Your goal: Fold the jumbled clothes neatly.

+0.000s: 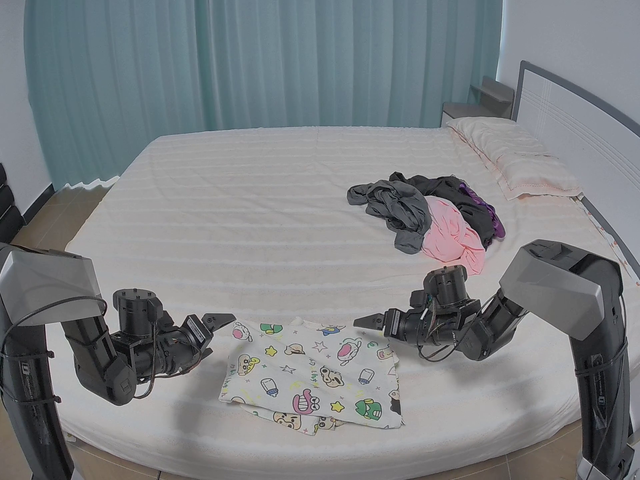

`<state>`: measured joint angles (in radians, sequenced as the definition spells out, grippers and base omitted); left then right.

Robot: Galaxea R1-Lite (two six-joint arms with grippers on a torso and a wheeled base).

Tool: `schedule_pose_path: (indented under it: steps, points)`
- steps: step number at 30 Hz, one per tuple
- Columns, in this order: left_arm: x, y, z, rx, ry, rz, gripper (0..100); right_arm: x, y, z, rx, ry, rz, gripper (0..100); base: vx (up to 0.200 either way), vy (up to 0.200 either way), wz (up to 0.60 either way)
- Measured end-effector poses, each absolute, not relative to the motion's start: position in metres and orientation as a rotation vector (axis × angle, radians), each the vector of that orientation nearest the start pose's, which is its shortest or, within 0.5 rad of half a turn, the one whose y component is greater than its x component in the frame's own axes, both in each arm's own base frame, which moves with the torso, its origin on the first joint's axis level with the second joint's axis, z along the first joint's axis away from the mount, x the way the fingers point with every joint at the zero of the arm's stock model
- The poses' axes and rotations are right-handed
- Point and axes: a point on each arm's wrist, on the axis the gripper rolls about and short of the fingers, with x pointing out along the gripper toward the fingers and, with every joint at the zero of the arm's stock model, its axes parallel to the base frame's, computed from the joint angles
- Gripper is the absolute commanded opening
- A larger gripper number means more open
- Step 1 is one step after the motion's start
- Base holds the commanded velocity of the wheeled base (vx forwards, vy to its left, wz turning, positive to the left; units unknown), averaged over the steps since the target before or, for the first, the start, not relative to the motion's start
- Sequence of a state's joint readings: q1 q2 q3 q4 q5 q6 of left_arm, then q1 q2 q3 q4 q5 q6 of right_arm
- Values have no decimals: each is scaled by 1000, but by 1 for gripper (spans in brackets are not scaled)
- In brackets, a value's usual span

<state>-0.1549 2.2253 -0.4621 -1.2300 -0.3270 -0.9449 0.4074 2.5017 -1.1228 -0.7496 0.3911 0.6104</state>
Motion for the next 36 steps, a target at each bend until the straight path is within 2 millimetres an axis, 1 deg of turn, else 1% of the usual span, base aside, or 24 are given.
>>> schedule_pose_path:
  steps: [8, 12, 13, 25, 31, 36]
  points:
    - [306, -55, 1, -949, 719, -182, 100, 392, 180, -44, 547, 857, 536, 100, 0, 0, 0]
    - [306, -55, 1, -949, 719, -182, 100, 395, 176, -44, 554, 853, 527, 100, 0, 0, 0]
    - [306, -55, 1, -949, 720, -182, 100, 396, 176, -44, 557, 853, 524, 0, 0, 0, 0]
    - [306, -55, 0, -949, 719, -180, 100, 405, 170, -41, 612, 838, 493, 0, 0, 0, 0]
    - [306, -55, 0, -949, 720, -181, 100, 415, 161, -36, 669, 801, 420, 0, 0, 0, 0]
    - [306, -55, 0, -949, 719, -180, 100, 421, 154, -34, 678, 784, 396, 0, 0, 0, 0]
